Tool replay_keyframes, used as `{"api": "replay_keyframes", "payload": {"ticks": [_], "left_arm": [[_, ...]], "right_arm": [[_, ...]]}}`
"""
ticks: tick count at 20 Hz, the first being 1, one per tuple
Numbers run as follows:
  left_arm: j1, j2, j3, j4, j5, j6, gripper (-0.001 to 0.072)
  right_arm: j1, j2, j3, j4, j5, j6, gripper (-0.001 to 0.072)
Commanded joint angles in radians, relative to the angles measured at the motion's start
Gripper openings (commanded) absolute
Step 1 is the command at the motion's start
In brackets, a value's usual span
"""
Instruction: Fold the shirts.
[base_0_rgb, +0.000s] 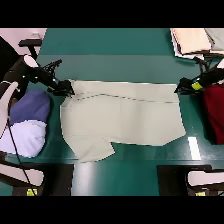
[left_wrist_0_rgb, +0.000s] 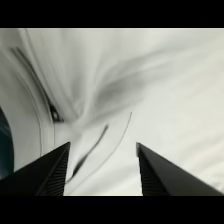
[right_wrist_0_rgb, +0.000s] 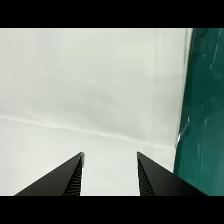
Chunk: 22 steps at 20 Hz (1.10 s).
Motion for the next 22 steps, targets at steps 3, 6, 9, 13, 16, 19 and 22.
{"api": "replay_keyframes", "payload": {"ticks": [3, 6, 9, 13, 16, 19, 22], "left_arm": [[0.000, 0.307, -0.271, 0.244, -0.031, -0.082, 0.0492], [0.000, 0.517, -0.548, 0.212, -0.037, -0.117, 0.0492], [0.000, 0.665, -0.768, 0.172, -0.037, -0.175, 0.0493], [-0.016, 0.736, -0.921, 0.066, 0.014, -0.184, 0.0493], [-0.093, 0.735, -0.983, 0.018, 0.109, -0.192, 0.0492], [-0.171, 0.735, -1.014, -0.024, 0.188, -0.223, 0.0492], [-0.185, 0.736, -1.014, -0.041, 0.184, -0.227, 0.0491]], "right_arm": [[-0.023, 0.219, -0.093, 0.019, 0.023, 0.003, 0.0390], [-0.023, 0.349, -0.195, 0.023, -0.058, 0.003, 0.0389], [-0.023, 0.413, -0.259, 0.023, -0.094, 0.003, 0.0389], [-0.022, 0.434, -0.285, 0.023, -0.096, 0.002, 0.0388], [-0.022, 0.434, -0.285, 0.023, -0.095, 0.003, 0.0388], [-0.022, 0.434, -0.285, 0.023, -0.094, 0.002, 0.0388], [-0.022, 0.434, -0.285, 0.023, -0.089, 0.002, 0.0388]]}}
